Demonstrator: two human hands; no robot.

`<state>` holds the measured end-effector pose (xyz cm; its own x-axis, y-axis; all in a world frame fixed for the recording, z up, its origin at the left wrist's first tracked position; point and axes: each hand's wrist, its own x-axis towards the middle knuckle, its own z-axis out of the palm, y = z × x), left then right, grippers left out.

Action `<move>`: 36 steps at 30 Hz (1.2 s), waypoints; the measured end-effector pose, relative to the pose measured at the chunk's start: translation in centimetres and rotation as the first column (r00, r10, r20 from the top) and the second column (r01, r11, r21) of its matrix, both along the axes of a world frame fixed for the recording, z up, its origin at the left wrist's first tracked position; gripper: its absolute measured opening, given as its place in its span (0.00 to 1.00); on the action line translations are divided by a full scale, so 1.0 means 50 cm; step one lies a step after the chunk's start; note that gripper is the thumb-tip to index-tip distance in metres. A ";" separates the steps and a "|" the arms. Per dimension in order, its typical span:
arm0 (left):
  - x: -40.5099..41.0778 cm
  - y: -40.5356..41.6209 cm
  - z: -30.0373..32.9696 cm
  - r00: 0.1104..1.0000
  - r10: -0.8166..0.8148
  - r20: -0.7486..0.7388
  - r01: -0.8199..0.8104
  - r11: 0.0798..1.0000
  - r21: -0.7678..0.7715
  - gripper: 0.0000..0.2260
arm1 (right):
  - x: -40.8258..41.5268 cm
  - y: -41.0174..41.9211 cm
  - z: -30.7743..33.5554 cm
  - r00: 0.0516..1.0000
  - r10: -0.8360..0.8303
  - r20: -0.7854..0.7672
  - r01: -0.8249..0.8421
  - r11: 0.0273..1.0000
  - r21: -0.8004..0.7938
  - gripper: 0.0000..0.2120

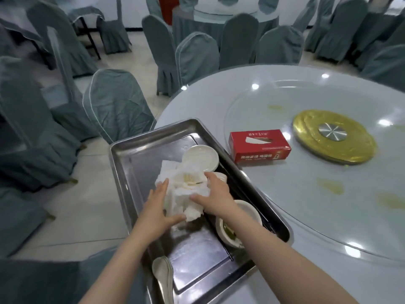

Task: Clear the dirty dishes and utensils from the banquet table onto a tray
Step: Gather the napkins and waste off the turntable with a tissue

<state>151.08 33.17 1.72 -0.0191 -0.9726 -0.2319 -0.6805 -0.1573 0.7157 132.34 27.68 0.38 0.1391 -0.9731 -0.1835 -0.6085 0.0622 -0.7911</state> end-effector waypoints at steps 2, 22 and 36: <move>0.008 0.001 0.000 1.000 0.006 -0.016 -0.007 1.000 -0.023 0.48 | -0.011 0.008 0.000 1.000 0.005 0.000 -0.005 1.000 -0.019 0.42; -0.289 -0.011 0.030 0.985 -0.109 -0.134 0.091 0.987 -0.134 0.31 | -0.641 0.236 -0.102 0.749 -0.614 -0.250 0.622 0.781 -0.055 0.23; -0.527 0.000 0.001 0.983 -0.182 -0.030 0.179 0.980 -0.085 0.29 | -0.845 0.290 -0.166 0.586 -0.524 -0.618 0.513 0.830 -0.218 0.19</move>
<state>124.72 33.16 1.77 -0.2036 -0.9679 -0.1474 -0.6645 0.0260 0.7469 90.12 42.16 -7.92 -0.5325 -0.8463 -0.0125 -0.8211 0.5201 -0.2352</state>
